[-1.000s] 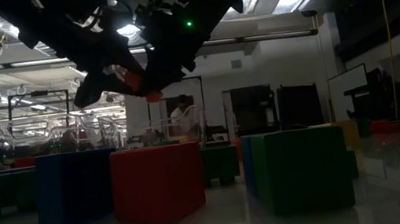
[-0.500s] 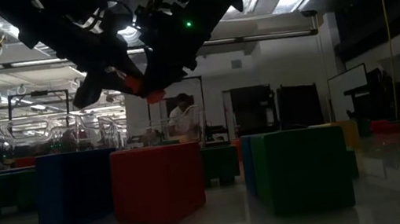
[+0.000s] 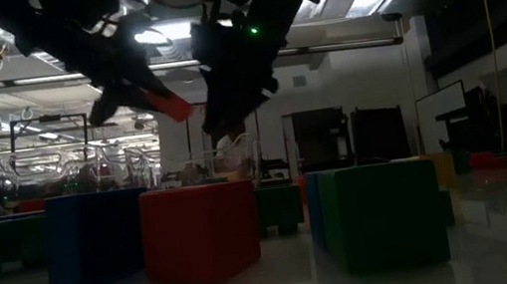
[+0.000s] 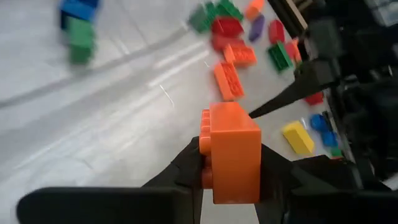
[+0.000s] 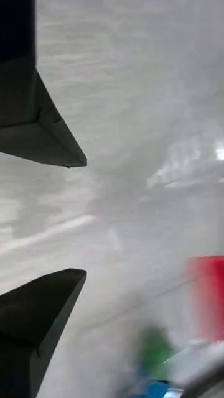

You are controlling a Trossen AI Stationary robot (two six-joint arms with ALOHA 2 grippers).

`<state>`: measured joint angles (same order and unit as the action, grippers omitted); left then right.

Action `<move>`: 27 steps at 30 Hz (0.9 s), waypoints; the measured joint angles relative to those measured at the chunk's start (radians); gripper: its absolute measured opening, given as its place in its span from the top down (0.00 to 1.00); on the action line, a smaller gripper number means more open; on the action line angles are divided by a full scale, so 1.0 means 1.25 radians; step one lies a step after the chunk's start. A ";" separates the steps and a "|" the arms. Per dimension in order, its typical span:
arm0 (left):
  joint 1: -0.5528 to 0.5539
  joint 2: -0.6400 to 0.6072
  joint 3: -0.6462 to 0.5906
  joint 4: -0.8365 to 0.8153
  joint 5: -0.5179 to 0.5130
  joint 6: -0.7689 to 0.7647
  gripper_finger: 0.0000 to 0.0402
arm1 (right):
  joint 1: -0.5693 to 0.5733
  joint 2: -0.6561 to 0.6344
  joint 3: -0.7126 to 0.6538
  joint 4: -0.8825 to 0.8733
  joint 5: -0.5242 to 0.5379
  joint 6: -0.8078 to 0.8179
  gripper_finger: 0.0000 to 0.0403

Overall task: Sort blocks by size
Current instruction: Put the large orange game piece into the left transparent bin

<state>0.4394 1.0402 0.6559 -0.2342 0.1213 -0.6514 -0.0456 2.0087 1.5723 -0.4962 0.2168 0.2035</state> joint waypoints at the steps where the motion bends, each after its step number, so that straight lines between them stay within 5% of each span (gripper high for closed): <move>1: 0.018 -0.018 0.000 -0.011 -0.002 0.015 0.80 | -0.004 0.000 0.000 -0.019 0.002 0.035 0.31; 12: 0.142 -0.192 0.000 -0.291 -0.183 0.151 0.77 | -0.043 0.055 0.000 -0.125 0.051 0.266 0.37; 27: 0.186 -0.209 0.000 -0.442 -0.458 0.163 0.76 | -0.085 0.062 0.000 -0.259 0.064 0.512 0.37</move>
<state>0.6718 0.7785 0.6562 -0.7863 -0.4514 -0.4480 -0.1521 2.0865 1.5719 -0.8194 0.2966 0.8429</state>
